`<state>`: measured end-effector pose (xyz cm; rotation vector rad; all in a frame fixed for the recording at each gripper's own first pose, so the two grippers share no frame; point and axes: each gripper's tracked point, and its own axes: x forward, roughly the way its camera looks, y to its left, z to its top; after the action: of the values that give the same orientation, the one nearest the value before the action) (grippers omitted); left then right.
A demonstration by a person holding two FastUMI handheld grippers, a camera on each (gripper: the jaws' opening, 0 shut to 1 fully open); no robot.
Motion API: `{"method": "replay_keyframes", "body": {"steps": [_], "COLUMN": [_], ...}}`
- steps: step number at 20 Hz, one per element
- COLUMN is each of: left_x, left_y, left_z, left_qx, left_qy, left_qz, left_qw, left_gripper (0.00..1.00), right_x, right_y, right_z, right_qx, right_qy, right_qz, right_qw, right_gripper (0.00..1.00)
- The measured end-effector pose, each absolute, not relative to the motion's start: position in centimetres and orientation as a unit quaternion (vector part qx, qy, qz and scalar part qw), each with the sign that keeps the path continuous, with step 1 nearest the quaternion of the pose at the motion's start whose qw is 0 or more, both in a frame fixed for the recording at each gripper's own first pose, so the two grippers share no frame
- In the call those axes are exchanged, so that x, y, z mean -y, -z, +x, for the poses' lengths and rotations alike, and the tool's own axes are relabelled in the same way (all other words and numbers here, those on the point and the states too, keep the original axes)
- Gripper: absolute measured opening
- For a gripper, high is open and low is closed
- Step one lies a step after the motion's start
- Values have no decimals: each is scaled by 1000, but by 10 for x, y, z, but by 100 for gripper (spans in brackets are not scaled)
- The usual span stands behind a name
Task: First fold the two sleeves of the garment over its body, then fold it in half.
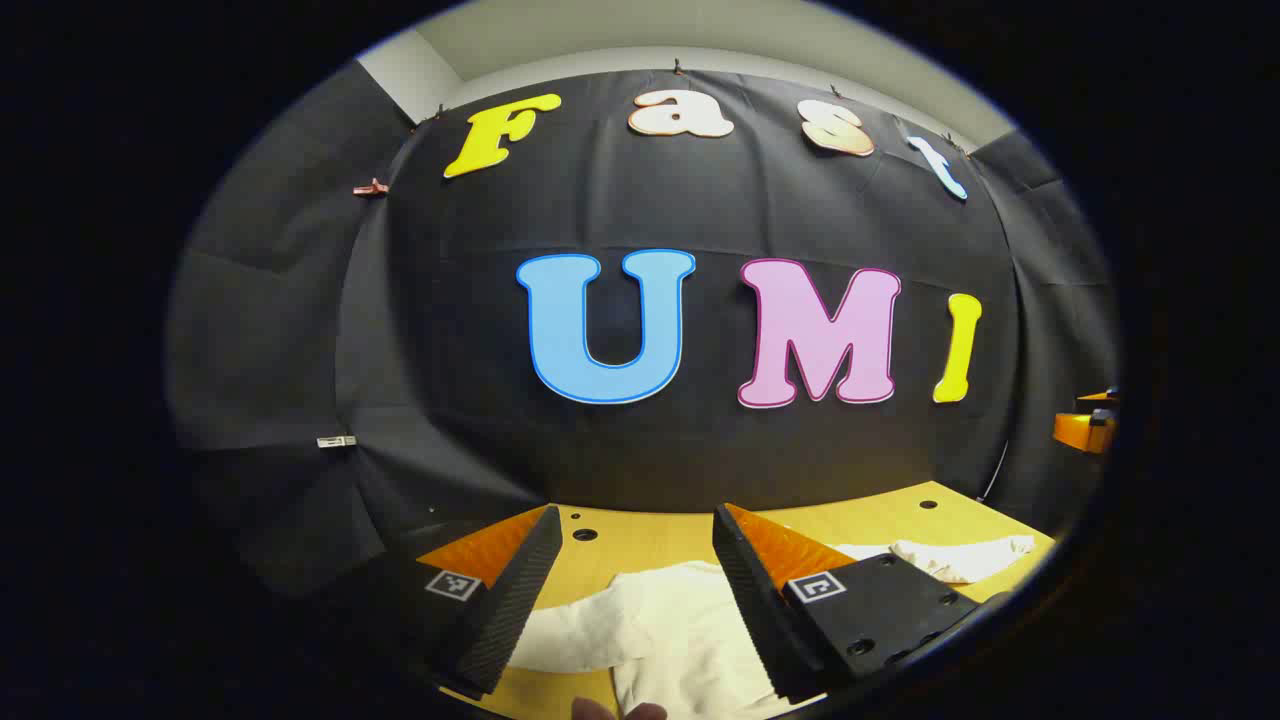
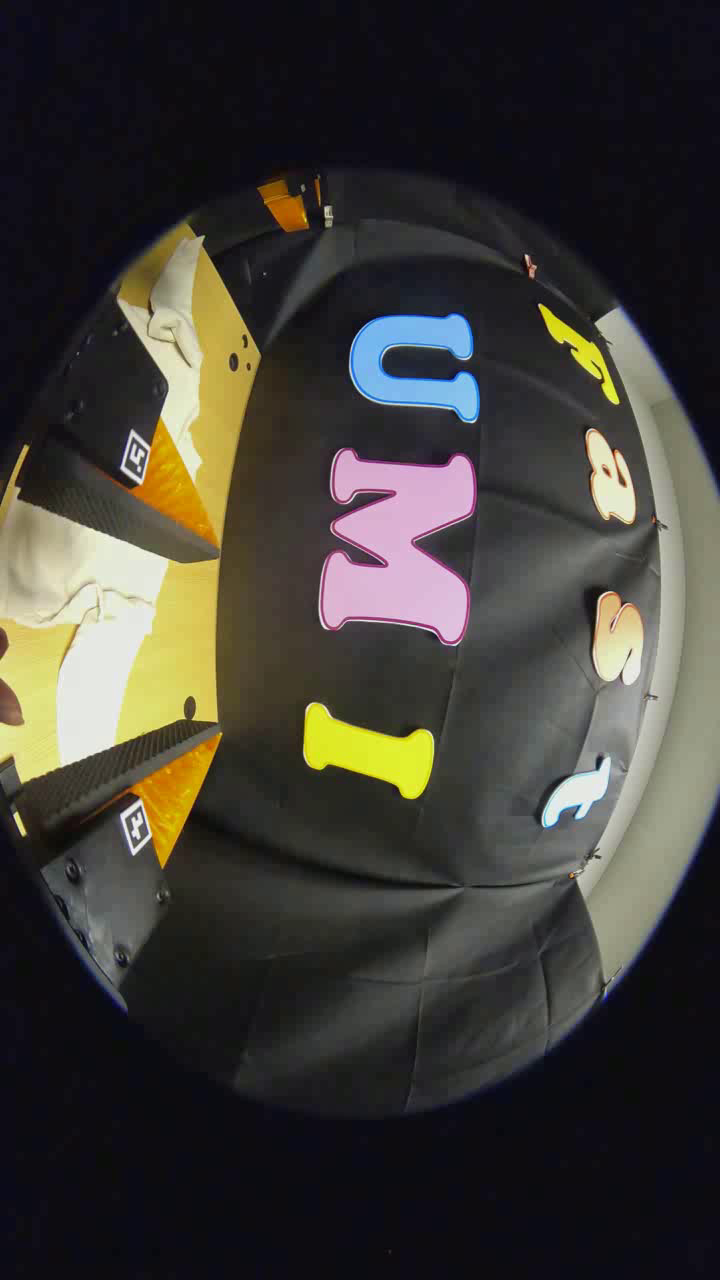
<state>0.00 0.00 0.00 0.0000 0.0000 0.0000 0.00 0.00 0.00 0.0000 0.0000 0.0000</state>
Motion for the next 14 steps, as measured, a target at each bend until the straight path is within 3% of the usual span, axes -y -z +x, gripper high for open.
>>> {"method": "replay_keyframes", "body": {"steps": [14], "left_x": [20], "left_y": [3], "left_z": [1], "left_qx": [-5], "left_qy": [8], "left_qz": [10], "left_qw": [1000], "left_gripper": [95], "right_x": [12], "right_y": [6], "right_z": [2], "right_qx": [-6], "right_qy": [-2], "right_qz": [2], "right_qw": [1000], "right_gripper": [98]}}
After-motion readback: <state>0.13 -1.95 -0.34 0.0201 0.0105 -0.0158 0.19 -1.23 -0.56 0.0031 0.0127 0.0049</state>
